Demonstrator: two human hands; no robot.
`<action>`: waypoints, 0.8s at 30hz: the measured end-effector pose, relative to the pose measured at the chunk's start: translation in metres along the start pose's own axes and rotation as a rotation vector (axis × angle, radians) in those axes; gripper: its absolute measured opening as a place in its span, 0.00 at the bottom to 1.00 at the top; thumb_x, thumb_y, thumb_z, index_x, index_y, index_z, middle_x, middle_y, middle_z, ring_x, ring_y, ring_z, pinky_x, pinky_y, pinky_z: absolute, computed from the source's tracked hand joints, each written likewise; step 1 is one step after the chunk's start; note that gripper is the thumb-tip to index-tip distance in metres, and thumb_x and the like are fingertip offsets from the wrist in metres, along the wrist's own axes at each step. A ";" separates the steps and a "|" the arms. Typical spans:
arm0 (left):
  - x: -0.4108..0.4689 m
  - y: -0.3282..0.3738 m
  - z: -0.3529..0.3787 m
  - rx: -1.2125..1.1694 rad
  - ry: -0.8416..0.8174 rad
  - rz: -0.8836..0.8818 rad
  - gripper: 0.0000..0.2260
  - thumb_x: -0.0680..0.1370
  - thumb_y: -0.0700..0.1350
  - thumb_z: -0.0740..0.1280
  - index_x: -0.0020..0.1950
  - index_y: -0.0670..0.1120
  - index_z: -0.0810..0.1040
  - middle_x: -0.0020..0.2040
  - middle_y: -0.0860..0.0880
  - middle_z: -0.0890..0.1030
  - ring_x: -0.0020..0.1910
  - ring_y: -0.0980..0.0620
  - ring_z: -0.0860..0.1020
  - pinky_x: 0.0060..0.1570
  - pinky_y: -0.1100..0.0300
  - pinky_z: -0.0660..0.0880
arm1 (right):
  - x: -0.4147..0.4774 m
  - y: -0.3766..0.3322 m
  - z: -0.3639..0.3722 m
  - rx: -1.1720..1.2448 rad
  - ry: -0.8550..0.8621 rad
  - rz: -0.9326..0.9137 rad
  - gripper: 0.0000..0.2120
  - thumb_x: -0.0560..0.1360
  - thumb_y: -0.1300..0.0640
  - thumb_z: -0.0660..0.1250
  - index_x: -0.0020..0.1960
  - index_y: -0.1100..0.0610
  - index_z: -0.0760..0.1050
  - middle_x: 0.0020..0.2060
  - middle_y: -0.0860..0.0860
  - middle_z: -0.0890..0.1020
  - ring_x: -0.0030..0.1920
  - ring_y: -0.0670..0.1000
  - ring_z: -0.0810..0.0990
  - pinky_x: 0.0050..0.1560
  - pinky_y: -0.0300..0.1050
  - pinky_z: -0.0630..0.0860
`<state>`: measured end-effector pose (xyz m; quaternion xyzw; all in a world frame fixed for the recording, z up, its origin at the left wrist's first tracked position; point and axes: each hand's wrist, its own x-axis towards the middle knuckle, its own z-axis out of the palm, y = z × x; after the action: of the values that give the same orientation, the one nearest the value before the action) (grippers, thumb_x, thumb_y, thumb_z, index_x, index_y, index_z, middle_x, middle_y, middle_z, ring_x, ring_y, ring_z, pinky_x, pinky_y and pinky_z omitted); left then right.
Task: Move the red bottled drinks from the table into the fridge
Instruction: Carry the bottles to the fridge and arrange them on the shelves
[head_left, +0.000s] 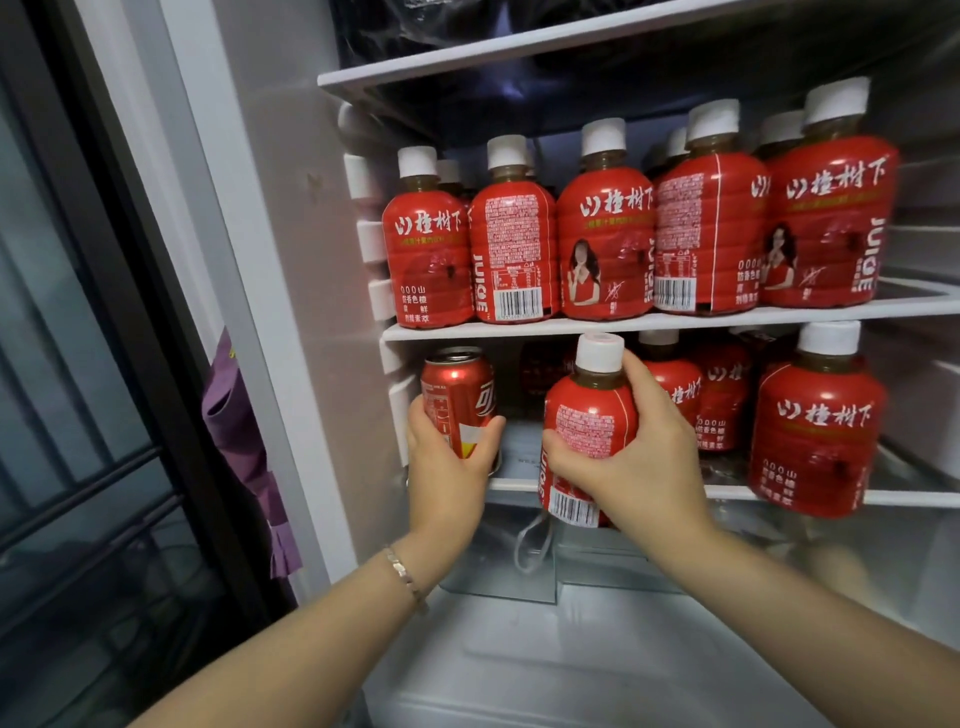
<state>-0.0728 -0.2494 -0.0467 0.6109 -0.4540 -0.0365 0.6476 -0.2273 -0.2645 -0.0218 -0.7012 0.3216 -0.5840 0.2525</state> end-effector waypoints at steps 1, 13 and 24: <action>0.001 -0.001 -0.001 0.004 -0.010 0.008 0.28 0.72 0.48 0.72 0.68 0.48 0.63 0.60 0.51 0.74 0.55 0.54 0.75 0.54 0.61 0.71 | 0.002 0.001 0.003 -0.023 -0.002 -0.019 0.40 0.62 0.54 0.78 0.70 0.46 0.64 0.57 0.44 0.75 0.54 0.43 0.75 0.53 0.34 0.73; -0.004 -0.001 -0.032 -0.023 -0.136 0.027 0.25 0.74 0.43 0.71 0.63 0.52 0.60 0.51 0.63 0.72 0.48 0.67 0.74 0.42 0.80 0.71 | 0.019 0.004 0.045 -0.043 -0.194 -0.106 0.39 0.67 0.55 0.75 0.72 0.53 0.59 0.61 0.45 0.65 0.58 0.39 0.67 0.59 0.34 0.68; -0.006 0.004 -0.037 -0.018 -0.164 0.000 0.24 0.75 0.42 0.69 0.63 0.51 0.59 0.52 0.59 0.72 0.48 0.65 0.73 0.41 0.81 0.71 | 0.032 0.003 0.045 -0.054 -0.242 0.024 0.32 0.69 0.54 0.74 0.68 0.54 0.63 0.57 0.49 0.68 0.53 0.44 0.70 0.47 0.27 0.67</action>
<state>-0.0547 -0.2170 -0.0408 0.6001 -0.5050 -0.0903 0.6137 -0.1796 -0.2918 -0.0115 -0.7692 0.3126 -0.4832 0.2775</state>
